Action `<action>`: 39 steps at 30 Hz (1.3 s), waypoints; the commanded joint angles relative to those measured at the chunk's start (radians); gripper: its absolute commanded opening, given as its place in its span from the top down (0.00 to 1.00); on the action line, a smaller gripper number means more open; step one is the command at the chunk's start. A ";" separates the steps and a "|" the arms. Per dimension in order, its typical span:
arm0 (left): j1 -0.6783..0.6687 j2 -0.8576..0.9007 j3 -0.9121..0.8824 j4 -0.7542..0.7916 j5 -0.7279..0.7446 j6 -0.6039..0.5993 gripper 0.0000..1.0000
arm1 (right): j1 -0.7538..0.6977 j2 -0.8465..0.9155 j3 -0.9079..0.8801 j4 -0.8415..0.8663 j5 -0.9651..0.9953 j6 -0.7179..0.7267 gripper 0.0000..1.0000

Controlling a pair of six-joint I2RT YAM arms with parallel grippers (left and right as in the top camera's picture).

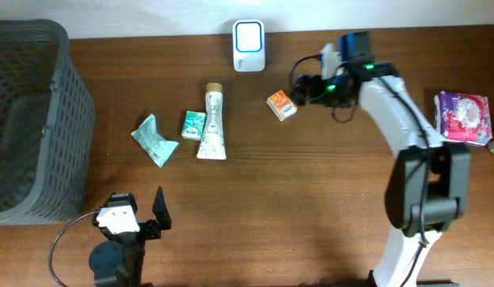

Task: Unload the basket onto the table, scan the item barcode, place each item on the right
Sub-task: 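Move the right gripper back toward the small orange box, then lower the right gripper onto the orange box and grasp it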

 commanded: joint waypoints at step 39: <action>0.003 -0.005 -0.002 -0.006 -0.007 -0.009 0.01 | 0.368 0.255 -0.011 0.228 0.733 -0.067 0.50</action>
